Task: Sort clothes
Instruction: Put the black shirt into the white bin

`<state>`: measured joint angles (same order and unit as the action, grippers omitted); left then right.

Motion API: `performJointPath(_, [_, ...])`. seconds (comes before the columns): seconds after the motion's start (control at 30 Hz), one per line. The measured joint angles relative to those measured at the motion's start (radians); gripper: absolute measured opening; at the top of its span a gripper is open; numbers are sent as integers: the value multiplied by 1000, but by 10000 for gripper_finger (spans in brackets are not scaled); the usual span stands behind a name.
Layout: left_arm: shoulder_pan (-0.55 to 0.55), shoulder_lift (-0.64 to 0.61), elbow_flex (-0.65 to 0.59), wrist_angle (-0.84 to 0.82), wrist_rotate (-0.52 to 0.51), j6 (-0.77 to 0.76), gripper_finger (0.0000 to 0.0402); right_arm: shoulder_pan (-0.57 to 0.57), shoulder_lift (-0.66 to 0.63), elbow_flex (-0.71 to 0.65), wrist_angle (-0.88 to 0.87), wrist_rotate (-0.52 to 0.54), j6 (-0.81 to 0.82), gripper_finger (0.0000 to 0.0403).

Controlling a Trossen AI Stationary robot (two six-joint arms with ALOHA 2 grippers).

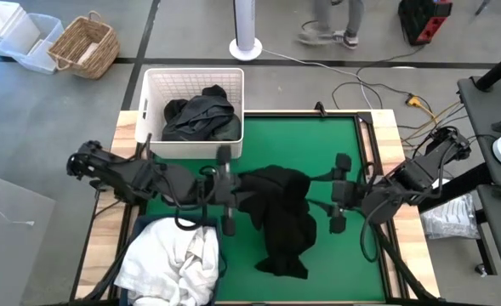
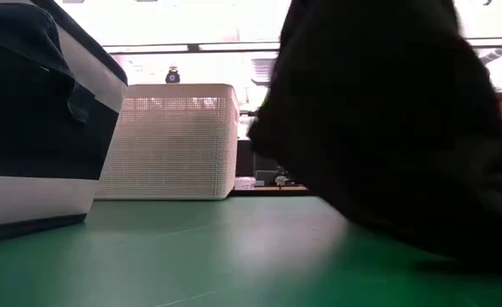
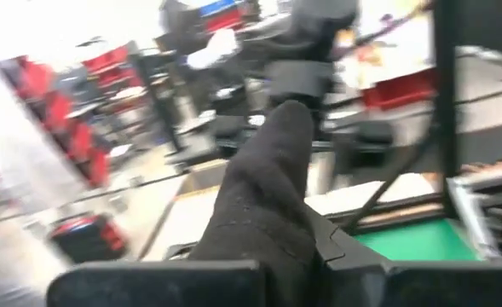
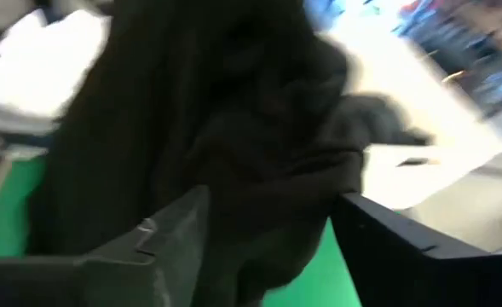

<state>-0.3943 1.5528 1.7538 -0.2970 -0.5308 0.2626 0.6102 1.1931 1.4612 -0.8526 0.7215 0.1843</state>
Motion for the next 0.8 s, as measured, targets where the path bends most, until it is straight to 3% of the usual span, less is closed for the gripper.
performJointPath(0.13, [0,-17,0,2,-105,16,0,0,2,-5,-62,-90,109,277])
performJointPath(0.3, [3,-25,0,5,-133,16,0,0,12,-8,-46,16,119,294])
performJointPath(0.43, [5,-24,0,-27,-206,13,0,0,12,-8,15,141,40,290])
performJointPath(0.8, [10,-22,-1,-2,-159,-14,0,-33,142,-9,379,132,-314,307])
